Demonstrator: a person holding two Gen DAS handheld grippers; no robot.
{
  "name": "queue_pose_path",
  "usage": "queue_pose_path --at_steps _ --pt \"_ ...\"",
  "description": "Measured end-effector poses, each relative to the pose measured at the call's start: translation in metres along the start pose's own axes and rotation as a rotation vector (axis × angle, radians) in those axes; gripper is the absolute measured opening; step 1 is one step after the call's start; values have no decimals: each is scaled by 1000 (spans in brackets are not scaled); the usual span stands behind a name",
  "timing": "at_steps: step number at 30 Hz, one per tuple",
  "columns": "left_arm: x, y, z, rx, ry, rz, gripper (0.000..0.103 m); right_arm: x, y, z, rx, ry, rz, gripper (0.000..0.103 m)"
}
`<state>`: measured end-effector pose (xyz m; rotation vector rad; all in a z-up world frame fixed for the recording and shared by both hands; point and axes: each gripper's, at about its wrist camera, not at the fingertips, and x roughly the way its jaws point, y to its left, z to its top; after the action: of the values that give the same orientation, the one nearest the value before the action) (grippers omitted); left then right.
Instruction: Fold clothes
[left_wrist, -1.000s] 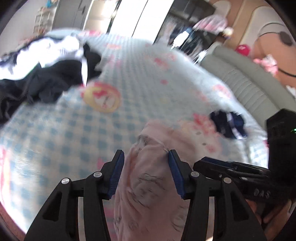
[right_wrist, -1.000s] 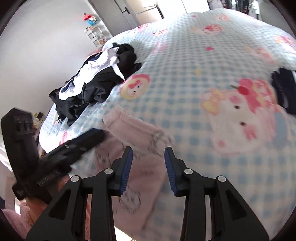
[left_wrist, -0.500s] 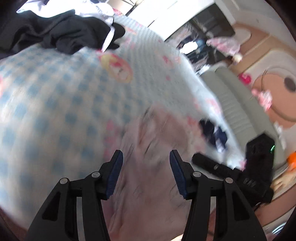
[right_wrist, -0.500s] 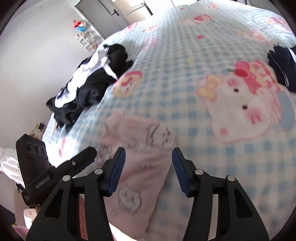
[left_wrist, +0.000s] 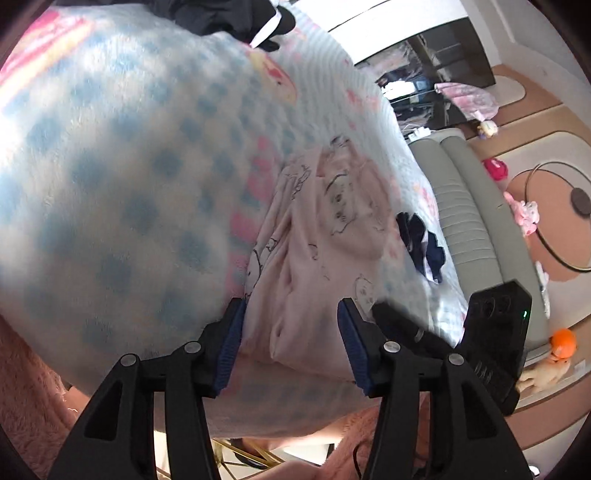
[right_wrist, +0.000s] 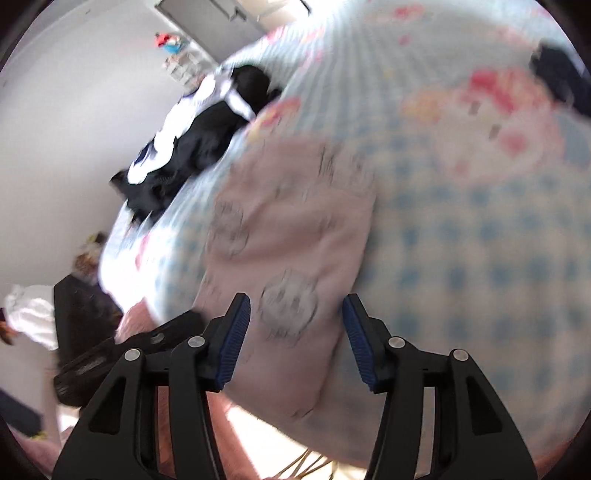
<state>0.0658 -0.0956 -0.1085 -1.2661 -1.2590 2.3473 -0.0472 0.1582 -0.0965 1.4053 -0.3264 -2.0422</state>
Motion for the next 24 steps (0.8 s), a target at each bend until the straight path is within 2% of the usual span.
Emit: queue_pose_path --at_steps 1,3,6,8,11,13,16,18,19,21,24 --pt "2 2 1 -20 2 -8 59 4 0 -6 -7 20 -22 53" --pt "5 4 0 -42 4 -12 59 9 1 -13 -19 32 -26 42" --pt "12 -4 -8 4 2 39 59 5 8 -18 -47 20 -12 28" --pt "12 -9 -10 19 29 63 59 6 11 -19 -70 18 -29 25" --pt "11 3 -13 -74 92 -5 59 7 4 -15 -30 24 -2 25" --pt "9 14 -19 -140 106 -40 59 11 -2 -13 4 45 11 33" --pt "12 18 -28 -156 111 -51 57 17 -8 -14 19 60 21 32" --pt "18 13 -27 -129 120 -34 54 17 -4 -14 4 52 22 28" --pt "19 8 -21 -90 115 -8 44 16 1 -13 -17 48 23 26" --pt "12 -6 -1 6 52 78 31 11 10 -13 -58 35 39 25" --pt "-12 -19 24 81 -66 113 26 1 33 -15 -135 26 109 25"
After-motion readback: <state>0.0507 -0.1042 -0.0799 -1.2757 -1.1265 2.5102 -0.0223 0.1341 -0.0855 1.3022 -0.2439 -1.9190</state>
